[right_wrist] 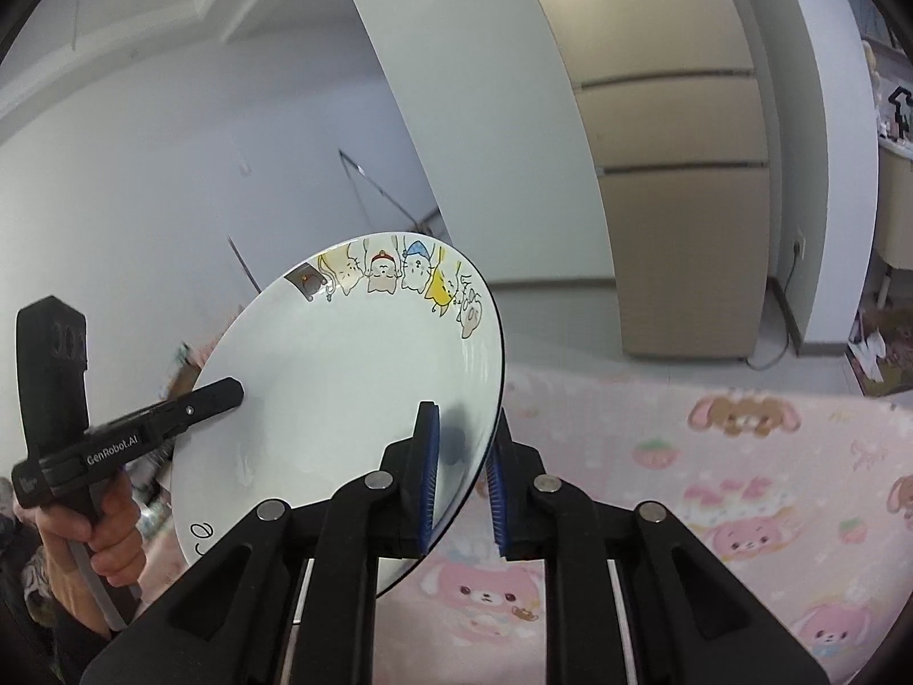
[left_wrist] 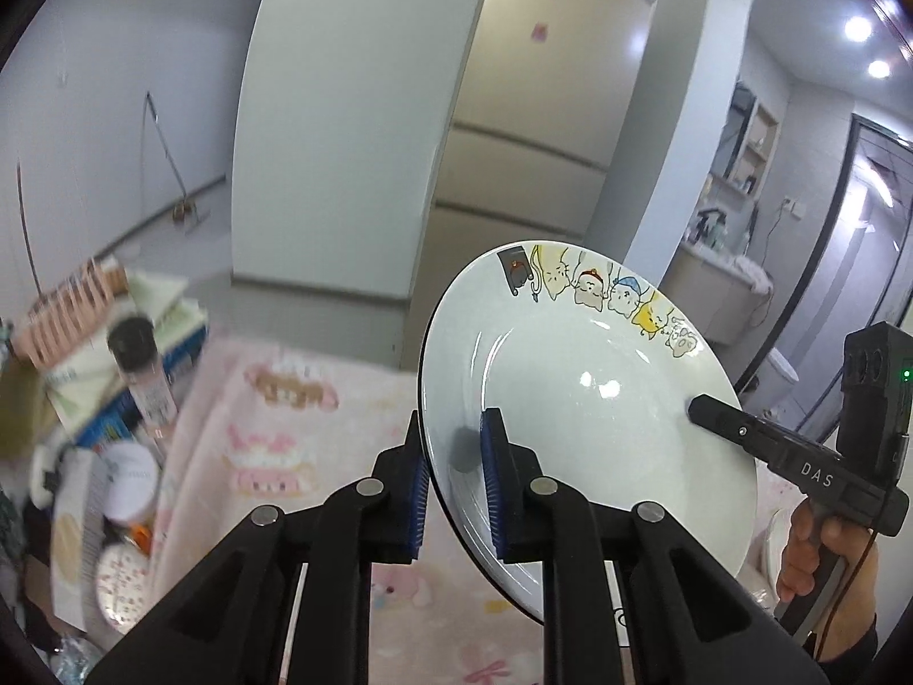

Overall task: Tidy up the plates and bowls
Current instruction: 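Carry the flat plate with both grippers over the other white plates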

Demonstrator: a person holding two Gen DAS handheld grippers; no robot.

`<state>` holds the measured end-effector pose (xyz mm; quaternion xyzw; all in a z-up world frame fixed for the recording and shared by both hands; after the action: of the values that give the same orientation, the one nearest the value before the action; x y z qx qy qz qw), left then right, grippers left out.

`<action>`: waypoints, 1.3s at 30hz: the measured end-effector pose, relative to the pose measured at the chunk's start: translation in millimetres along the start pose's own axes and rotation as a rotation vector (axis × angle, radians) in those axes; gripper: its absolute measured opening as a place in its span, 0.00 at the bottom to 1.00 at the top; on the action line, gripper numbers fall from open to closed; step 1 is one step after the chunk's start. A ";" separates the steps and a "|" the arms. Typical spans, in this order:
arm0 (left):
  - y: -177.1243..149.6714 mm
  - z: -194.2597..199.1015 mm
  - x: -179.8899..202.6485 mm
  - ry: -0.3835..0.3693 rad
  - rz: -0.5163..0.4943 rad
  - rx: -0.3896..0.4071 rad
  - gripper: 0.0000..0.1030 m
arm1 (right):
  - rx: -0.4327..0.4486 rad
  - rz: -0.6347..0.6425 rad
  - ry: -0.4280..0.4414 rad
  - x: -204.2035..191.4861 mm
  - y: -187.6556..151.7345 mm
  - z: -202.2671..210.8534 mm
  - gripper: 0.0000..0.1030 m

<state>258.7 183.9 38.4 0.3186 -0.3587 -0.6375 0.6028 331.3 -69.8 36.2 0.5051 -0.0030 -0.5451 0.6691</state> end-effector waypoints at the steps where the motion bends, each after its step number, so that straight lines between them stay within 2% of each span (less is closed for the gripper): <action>1: 6.1 7.8 4.7 0.001 -0.006 0.017 0.18 | 0.019 0.004 0.003 -4.5 3.6 6.6 0.14; 5: 24.9 32.7 19.1 0.014 -0.005 0.072 0.18 | 0.084 0.024 0.014 -14.8 16.6 36.2 0.14; 15: 50.4 82.2 76.5 0.045 -0.083 0.160 0.18 | 0.160 0.039 0.020 -15.7 28.9 98.9 0.13; 24: 63.5 105.7 137.9 -0.014 -0.127 0.190 0.18 | 0.228 0.046 -0.039 -0.5 36.4 165.6 0.13; 32: 36.7 118.0 175.5 -0.056 -0.139 0.162 0.18 | 0.227 0.054 -0.068 17.3 13.6 202.5 0.13; 39: -10.6 100.4 195.0 -0.054 -0.137 0.061 0.18 | 0.137 0.039 -0.106 46.6 -26.5 200.6 0.14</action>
<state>155.1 -3.0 88.8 0.3434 -0.3715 -0.6745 0.5377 219.7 -236.1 90.9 0.5199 -0.0852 -0.5566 0.6424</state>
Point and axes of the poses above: each gripper's, at about its wrist camera, not at the fingertips, and z roughly against the way its jaws point, x to its right, y to its top, the point moved 4 cm from there along -z, roughly the way its jaws point, and after that the axes turned 14 degrees about -z, right-handed, at the moved point
